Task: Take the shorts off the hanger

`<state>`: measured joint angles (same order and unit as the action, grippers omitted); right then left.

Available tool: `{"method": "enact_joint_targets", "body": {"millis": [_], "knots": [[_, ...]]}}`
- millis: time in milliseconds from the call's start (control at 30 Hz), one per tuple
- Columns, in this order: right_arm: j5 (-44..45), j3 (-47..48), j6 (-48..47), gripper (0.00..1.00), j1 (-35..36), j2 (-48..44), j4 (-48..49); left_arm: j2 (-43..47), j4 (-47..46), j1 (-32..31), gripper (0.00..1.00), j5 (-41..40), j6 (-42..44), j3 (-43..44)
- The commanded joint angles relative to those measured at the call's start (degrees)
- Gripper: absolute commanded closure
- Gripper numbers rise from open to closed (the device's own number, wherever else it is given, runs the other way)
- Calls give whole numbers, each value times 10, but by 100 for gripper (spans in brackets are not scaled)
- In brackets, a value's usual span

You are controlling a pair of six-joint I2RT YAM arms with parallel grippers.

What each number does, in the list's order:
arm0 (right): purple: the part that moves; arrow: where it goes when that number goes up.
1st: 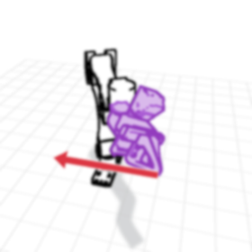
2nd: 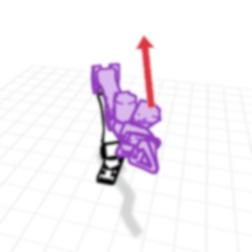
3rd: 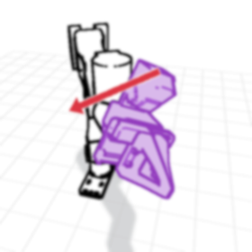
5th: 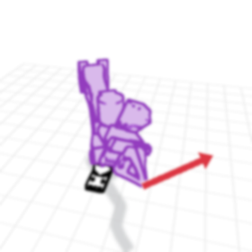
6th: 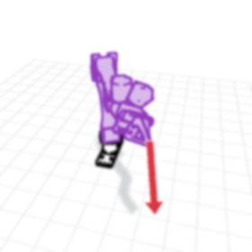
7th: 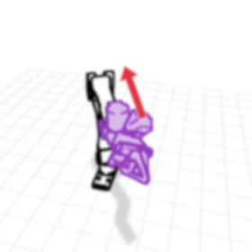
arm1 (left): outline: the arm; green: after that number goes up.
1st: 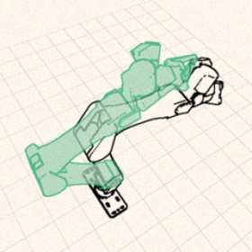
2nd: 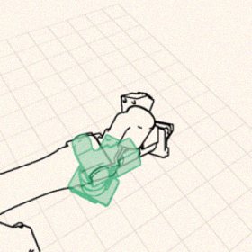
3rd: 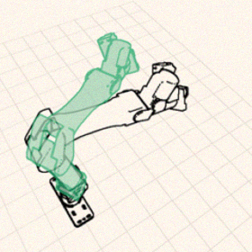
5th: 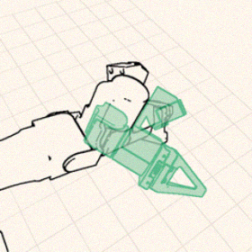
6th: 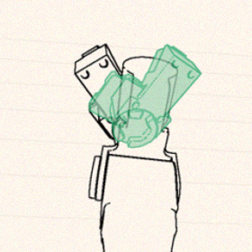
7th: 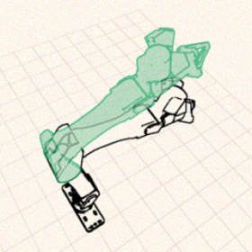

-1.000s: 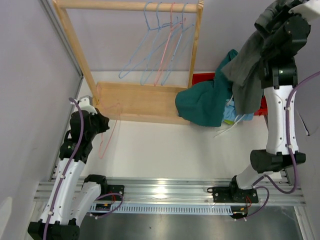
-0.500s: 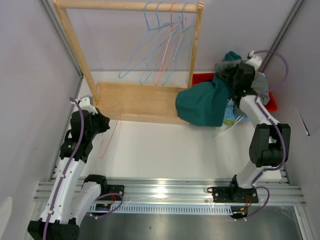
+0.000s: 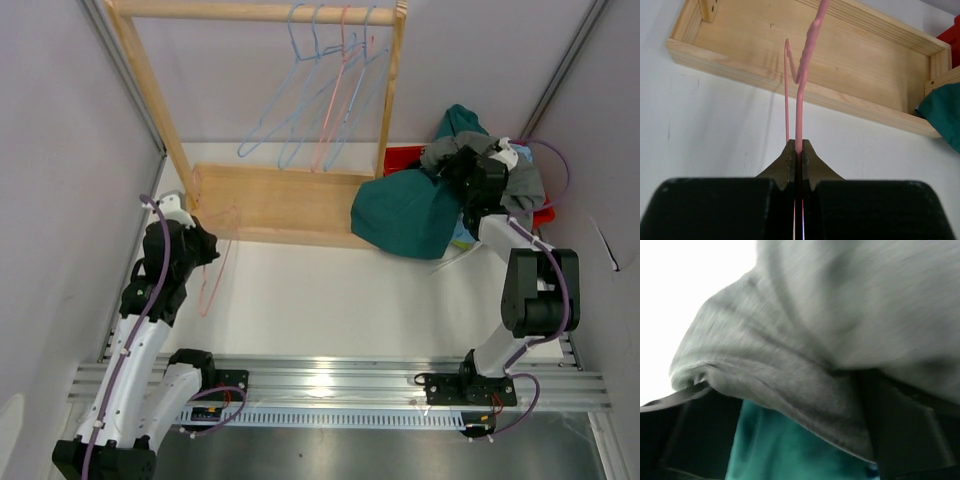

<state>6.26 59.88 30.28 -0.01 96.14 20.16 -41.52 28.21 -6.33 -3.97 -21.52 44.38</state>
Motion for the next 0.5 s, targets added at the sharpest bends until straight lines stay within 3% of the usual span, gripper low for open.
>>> {"method": "enact_joint_targets", "body": {"millis": [0,200,467], "knots": [[-2,-13,-8,1,-21,-54,-5,2,-4,-4,100,-21,-1,44],[14,12,-37,1,-20,-160,-42,-43,4,-9,100,-25,6,155],[-74,55,-47,1,-16,-298,-136,-148,46,-9,100,-7,27,350]]}}
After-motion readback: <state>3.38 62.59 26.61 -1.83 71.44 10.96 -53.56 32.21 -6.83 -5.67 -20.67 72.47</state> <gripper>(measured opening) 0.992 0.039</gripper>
